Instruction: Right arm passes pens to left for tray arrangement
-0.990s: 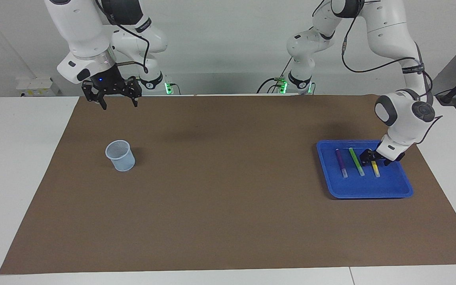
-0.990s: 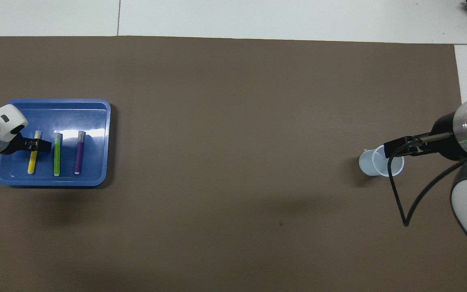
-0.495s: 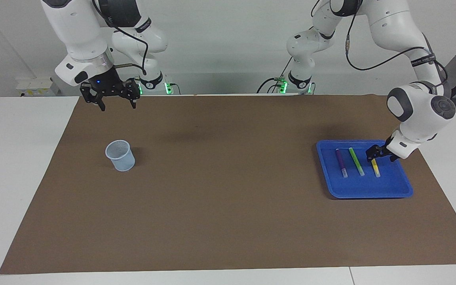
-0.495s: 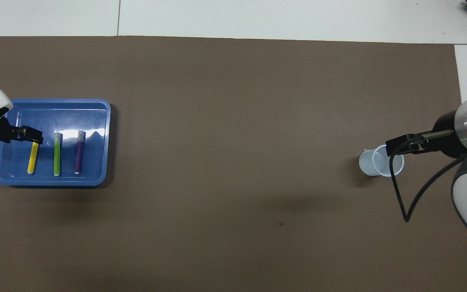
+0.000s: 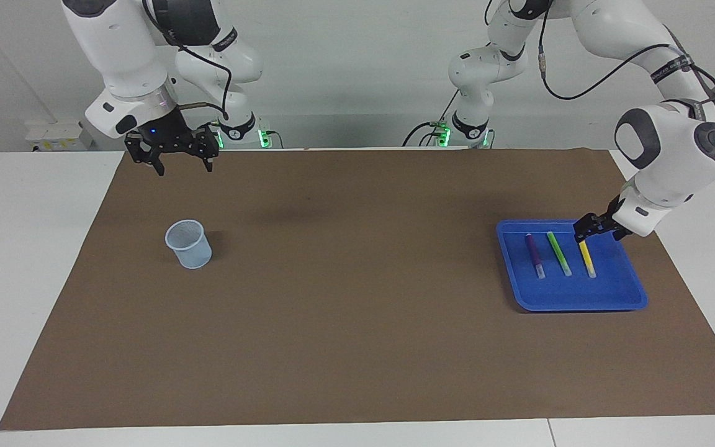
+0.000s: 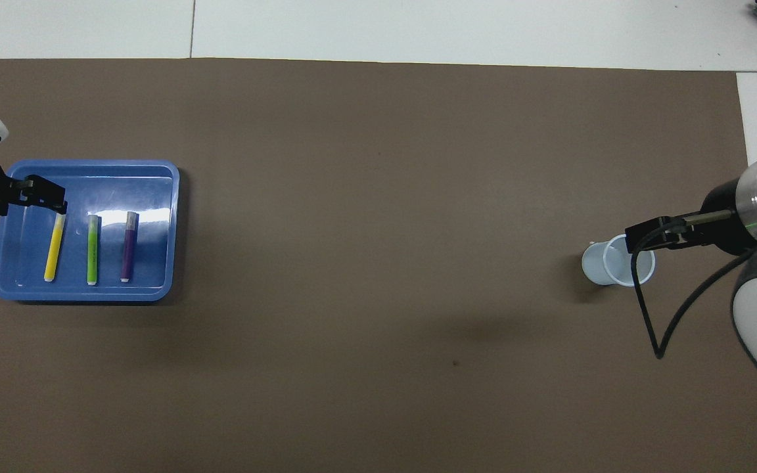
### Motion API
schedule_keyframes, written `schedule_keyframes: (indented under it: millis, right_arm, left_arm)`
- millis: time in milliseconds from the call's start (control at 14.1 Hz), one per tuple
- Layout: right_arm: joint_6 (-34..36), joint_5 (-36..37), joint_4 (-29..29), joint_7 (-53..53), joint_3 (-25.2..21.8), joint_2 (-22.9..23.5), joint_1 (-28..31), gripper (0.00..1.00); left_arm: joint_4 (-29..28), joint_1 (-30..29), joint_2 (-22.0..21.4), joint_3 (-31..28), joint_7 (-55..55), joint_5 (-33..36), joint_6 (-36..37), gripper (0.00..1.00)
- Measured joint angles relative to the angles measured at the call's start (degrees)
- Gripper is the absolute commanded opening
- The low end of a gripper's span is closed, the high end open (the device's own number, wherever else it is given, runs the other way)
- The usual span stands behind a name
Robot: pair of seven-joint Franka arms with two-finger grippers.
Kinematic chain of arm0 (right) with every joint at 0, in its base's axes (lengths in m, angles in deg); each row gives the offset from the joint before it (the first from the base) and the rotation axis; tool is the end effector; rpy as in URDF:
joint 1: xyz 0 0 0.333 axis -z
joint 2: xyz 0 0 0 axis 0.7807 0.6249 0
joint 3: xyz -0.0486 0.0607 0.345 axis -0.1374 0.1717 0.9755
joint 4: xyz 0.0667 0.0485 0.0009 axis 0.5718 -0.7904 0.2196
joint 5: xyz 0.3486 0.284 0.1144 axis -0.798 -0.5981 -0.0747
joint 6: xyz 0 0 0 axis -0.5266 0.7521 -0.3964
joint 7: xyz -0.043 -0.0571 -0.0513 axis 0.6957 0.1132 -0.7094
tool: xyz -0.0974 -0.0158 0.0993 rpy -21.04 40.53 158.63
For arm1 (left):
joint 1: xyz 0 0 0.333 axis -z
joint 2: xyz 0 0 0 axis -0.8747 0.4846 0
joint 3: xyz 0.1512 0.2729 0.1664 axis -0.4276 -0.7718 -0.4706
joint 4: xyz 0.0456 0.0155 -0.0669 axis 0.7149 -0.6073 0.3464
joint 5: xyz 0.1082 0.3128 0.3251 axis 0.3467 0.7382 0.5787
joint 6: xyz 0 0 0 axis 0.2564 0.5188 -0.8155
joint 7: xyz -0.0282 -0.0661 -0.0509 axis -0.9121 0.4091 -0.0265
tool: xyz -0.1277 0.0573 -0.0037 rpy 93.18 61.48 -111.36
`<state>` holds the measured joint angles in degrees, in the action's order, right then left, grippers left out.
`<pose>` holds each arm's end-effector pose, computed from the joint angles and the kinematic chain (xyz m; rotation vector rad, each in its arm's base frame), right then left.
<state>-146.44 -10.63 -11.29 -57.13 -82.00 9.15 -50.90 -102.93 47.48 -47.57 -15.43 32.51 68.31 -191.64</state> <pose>0.6005 0.0523 0.5977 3.1290 0.1284 -0.0759 0.6936 0.0830 0.4349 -3.1349 0.0306 0.1611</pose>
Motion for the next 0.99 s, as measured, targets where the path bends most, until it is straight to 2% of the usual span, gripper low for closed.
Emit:
schedule_keyframes:
  millis: [424,636,990]
  right_arm:
    - [-0.04,0.00,0.00,0.00,0.00,0.00,0.00,1.00]
    - [-0.04,0.00,0.00,0.00,0.00,0.00,0.00,1.00]
    - [-0.04,0.00,0.01,0.00,0.00,0.00,0.00,1.00]
  left_arm:
    - [4.75,4.39,-1.87,0.12,-6.13,-2.61,6.94,1.00]
    - [5.34,7.06,-4.21,0.17,-9.33,-2.66,8.64,1.00]
    - [5.47,7.89,-7.77,-0.22,-9.55,-2.66,10.11,1.00]
